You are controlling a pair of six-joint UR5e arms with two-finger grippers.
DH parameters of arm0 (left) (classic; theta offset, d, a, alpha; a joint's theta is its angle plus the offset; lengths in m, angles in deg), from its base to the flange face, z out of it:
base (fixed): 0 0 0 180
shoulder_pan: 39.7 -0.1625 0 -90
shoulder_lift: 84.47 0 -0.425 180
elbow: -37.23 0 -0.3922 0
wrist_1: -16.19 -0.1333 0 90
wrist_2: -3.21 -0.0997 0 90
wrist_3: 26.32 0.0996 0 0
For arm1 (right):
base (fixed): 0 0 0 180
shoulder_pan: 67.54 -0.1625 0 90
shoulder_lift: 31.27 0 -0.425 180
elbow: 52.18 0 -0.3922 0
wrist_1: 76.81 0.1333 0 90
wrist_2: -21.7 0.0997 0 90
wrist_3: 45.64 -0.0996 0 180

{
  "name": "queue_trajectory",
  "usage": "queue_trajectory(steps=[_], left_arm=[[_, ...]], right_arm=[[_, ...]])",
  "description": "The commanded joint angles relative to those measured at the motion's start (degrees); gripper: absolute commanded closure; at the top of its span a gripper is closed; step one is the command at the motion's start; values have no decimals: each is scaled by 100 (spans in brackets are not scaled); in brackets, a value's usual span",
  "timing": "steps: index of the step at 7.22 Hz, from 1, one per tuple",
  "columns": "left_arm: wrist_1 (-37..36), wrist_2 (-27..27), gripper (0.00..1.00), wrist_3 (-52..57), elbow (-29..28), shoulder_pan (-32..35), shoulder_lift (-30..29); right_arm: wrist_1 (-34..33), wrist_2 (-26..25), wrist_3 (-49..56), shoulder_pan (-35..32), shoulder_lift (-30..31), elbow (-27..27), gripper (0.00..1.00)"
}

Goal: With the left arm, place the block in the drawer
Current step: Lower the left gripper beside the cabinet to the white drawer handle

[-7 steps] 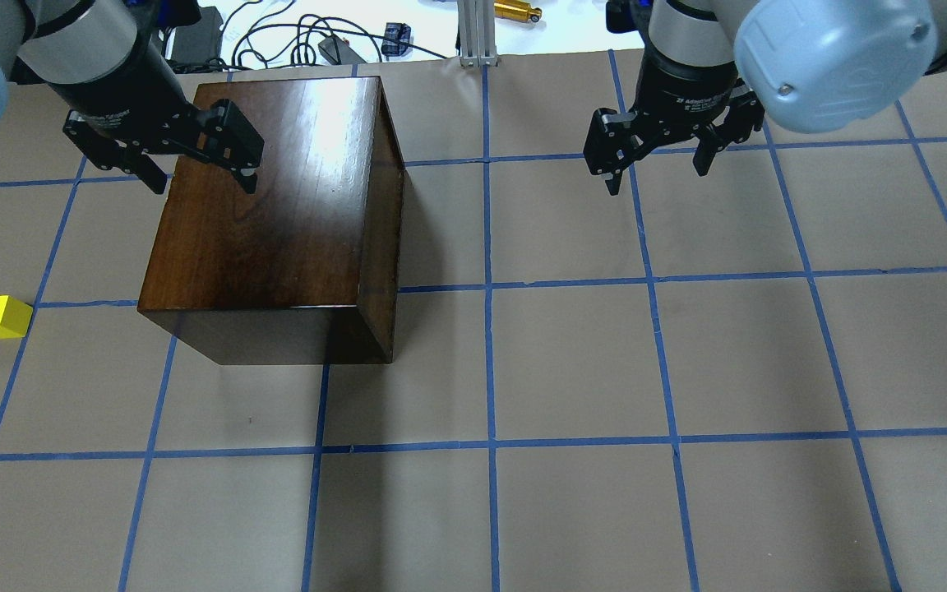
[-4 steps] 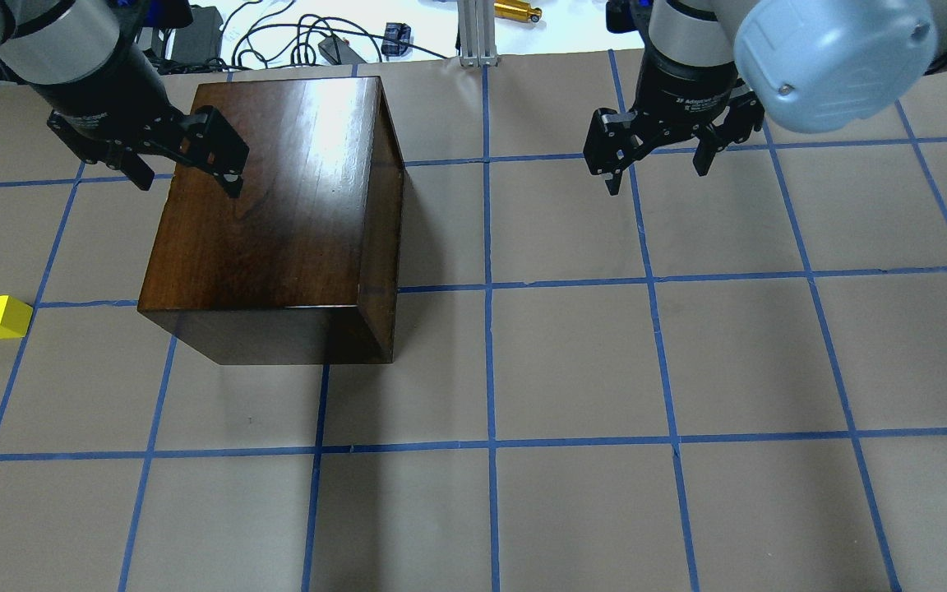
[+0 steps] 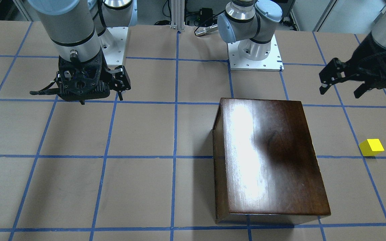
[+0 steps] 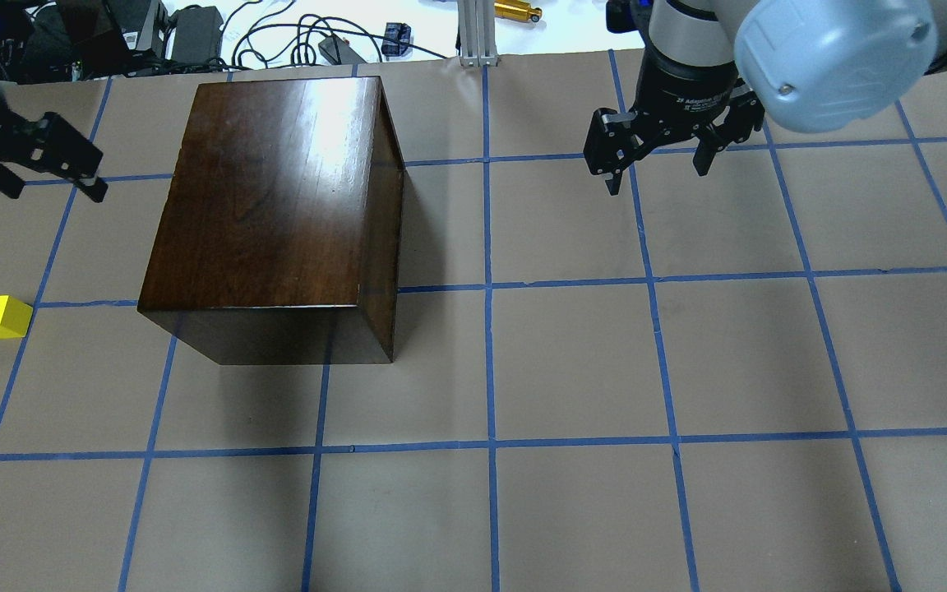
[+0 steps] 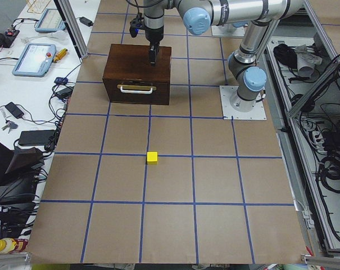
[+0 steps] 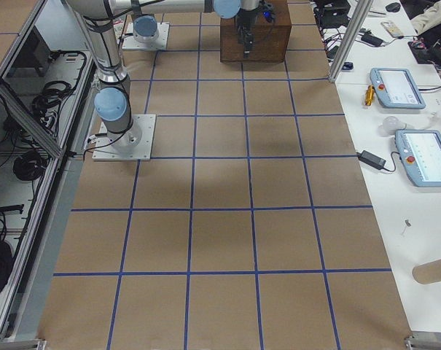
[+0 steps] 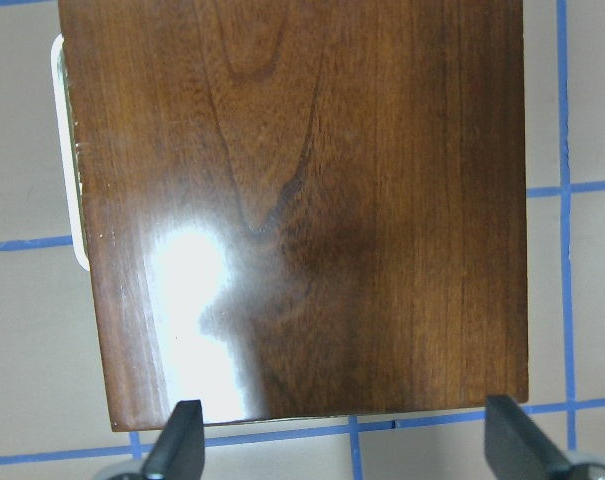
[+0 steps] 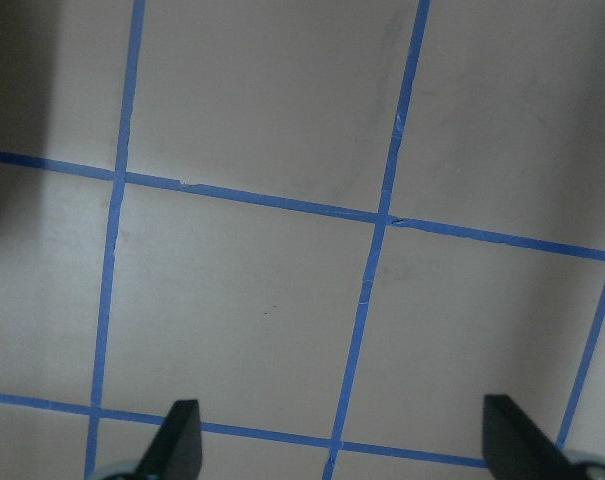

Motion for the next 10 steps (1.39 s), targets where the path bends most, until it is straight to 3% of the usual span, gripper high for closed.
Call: queue_trajectory(steps=[1,5,7,8,10], left_arm=[[-53,60,0,137,176,-864,-261],[-185,1077,0,390,107,-1016,-1201],[-325,1246,0,655,115,-1016,-1492],[-344,1760,0,742,168,-1016,-1650],[-624,1958,0,1156,151,-998,-1993]], right_arm=[[0,0,1,0,0,1,0],[0,0,-8,0,0,2,0],[0,0,1,0,0,2,0],[0,0,-8,0,0,2,0],[0,0,1,0,0,2,0]])
